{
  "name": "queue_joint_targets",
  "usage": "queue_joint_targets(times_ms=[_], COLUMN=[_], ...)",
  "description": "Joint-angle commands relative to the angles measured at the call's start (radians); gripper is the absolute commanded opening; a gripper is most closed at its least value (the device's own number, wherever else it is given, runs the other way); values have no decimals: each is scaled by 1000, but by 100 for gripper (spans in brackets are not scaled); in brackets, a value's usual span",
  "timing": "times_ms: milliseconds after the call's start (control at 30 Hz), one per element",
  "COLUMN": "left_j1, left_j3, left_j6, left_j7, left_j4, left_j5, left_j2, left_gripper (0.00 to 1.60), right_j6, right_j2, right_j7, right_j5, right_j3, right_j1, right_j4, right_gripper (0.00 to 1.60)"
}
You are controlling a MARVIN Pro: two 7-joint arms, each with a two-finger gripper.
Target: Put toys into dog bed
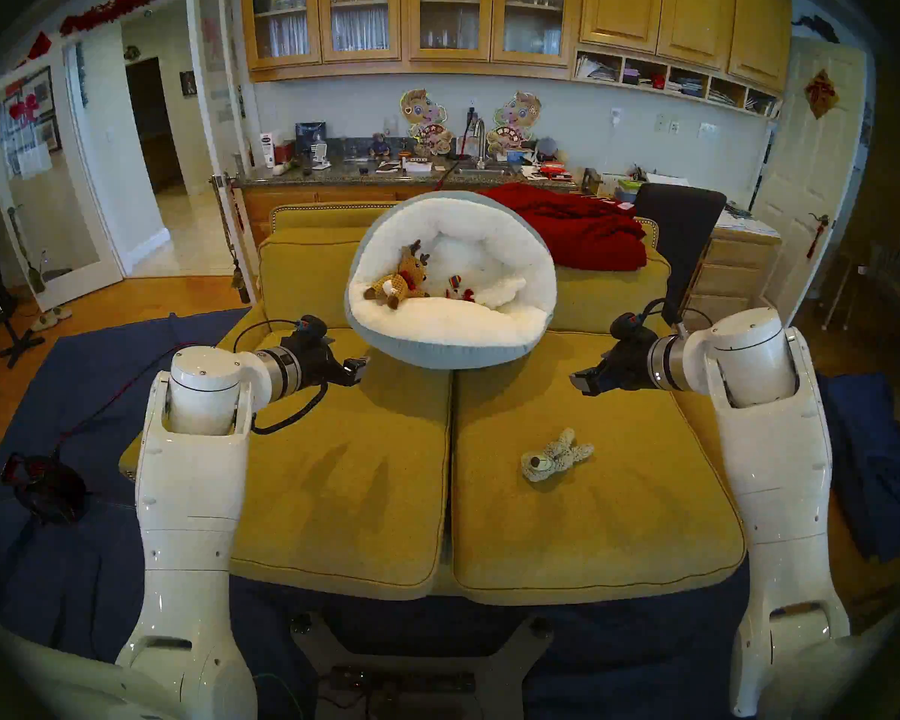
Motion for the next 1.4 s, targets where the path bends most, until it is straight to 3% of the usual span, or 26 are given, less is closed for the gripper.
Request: queue_joint_targets(times_ms=[0,133,433,467,500,967,1367], left_j1=[-37,-37,-38,-38,-38,-38,-37], left_j3=[-2,-2,-3,-3,-3,-3,-3], left_j6=[-6,-6,-5,-5,-5,-5,-5], left_j7=[2,2,2,2,2,3,3], left_j4=[-32,-32,-33,-33,-33,-33,-33], left_j5=[-8,-8,-9,-9,-10,-10,-10], left_j2=[-2,-2,-3,-3,-3,-3,-3], left_gripper=[160,160,160,160,160,160,160], right_j6=[75,79,79,79,79,79,79], right_j2=[53,79,125,135,131,142,161], right_j7=[95,28,32,-15,14,-62,-75], right_j5=[90,167,250,281,263,294,290], right_j3=[-18,-39,-68,-83,-86,-208,-301], right_j1=[-72,-102,-117,-119,-112,-21,34], right_j4=[-117,-154,-165,-162,-149,-43,27], right_gripper=[160,160,160,160,160,160,160])
